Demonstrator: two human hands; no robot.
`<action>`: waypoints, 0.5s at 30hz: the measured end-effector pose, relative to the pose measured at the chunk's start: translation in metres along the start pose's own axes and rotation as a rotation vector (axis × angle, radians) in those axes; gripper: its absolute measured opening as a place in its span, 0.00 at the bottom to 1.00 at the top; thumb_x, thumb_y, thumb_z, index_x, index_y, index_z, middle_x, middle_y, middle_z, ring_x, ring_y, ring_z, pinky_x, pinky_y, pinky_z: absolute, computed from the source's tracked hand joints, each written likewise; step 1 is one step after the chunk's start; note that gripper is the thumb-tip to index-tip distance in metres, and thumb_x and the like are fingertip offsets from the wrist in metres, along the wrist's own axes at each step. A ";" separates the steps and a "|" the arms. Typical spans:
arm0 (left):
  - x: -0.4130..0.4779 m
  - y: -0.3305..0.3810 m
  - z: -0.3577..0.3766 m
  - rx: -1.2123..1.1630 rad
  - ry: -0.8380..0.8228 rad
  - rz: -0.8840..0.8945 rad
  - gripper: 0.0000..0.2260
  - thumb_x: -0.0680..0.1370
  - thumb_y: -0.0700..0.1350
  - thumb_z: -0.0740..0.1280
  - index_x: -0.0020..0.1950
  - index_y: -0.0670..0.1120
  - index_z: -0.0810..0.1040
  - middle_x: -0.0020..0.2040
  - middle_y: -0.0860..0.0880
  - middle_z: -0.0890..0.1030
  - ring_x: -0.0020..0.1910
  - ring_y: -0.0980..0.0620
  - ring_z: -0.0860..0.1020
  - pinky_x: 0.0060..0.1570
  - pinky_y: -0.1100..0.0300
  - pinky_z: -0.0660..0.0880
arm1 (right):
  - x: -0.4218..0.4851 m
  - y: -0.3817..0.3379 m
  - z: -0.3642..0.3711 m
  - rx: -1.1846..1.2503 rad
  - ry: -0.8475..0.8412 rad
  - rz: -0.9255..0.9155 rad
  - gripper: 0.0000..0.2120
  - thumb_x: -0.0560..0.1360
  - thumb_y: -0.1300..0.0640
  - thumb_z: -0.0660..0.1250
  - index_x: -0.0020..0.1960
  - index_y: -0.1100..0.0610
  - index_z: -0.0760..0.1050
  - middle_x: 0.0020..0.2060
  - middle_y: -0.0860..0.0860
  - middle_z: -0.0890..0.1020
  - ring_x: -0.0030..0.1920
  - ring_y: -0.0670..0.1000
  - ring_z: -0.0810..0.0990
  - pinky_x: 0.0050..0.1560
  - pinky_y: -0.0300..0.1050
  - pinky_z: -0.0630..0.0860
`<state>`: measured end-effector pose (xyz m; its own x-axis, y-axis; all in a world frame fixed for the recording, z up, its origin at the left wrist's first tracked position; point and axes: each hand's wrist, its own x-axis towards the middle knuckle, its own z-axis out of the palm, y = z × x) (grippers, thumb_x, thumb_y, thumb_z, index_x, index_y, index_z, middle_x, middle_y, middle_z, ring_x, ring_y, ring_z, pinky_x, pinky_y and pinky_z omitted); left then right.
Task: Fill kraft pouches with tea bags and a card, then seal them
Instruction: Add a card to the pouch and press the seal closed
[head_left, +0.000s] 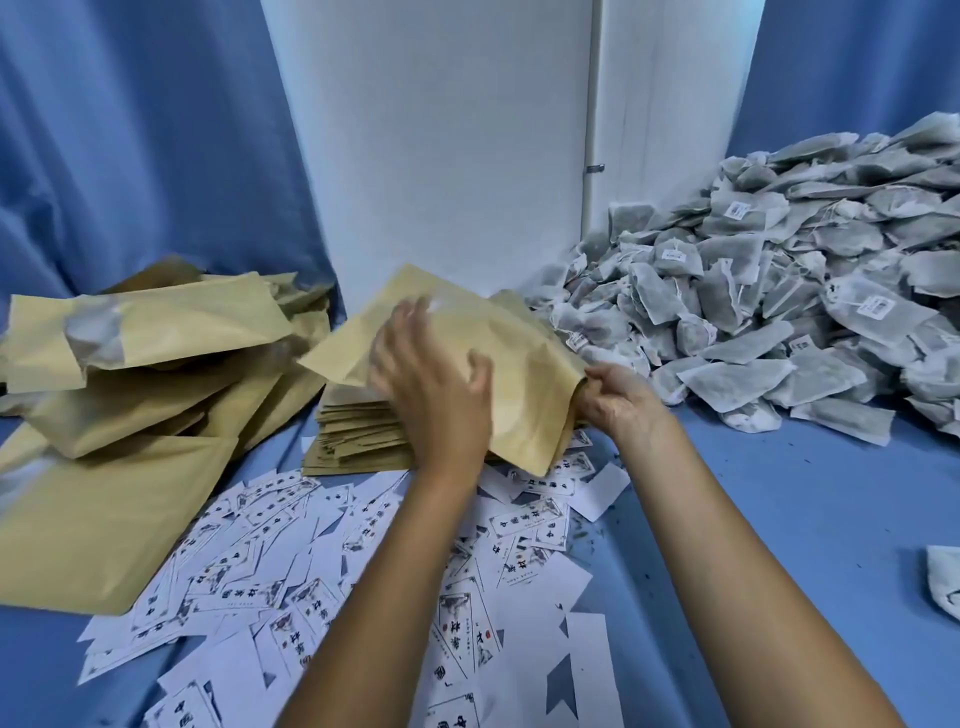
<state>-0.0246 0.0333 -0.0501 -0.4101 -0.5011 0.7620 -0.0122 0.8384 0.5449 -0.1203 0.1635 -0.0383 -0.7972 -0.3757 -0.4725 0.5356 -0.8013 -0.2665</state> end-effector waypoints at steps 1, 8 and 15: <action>-0.009 -0.011 -0.001 -0.012 -0.019 -0.211 0.31 0.71 0.46 0.71 0.71 0.43 0.64 0.70 0.43 0.65 0.69 0.43 0.62 0.67 0.46 0.60 | 0.007 -0.001 -0.009 0.022 0.024 0.006 0.29 0.70 0.74 0.45 0.69 0.68 0.65 0.69 0.61 0.70 0.67 0.56 0.71 0.72 0.42 0.58; -0.046 -0.036 0.015 -1.338 -0.684 -1.459 0.12 0.75 0.42 0.68 0.57 0.40 0.76 0.51 0.38 0.83 0.50 0.39 0.81 0.54 0.39 0.75 | 0.031 0.016 -0.034 0.053 0.052 -0.110 0.21 0.81 0.69 0.45 0.71 0.64 0.65 0.69 0.59 0.70 0.70 0.55 0.69 0.72 0.42 0.57; -0.045 -0.056 0.025 -1.075 -0.745 -1.269 0.16 0.79 0.32 0.61 0.66 0.33 0.68 0.50 0.38 0.81 0.45 0.42 0.80 0.41 0.49 0.78 | 0.041 0.011 -0.068 -0.269 0.081 -0.405 0.06 0.77 0.72 0.57 0.48 0.65 0.71 0.38 0.56 0.75 0.34 0.48 0.74 0.29 0.32 0.73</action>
<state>-0.0284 0.0143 -0.1237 -0.9005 -0.2112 -0.3802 -0.2031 -0.5687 0.7971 -0.1281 0.1712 -0.1179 -0.9378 -0.0133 -0.3469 0.2487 -0.7231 -0.6444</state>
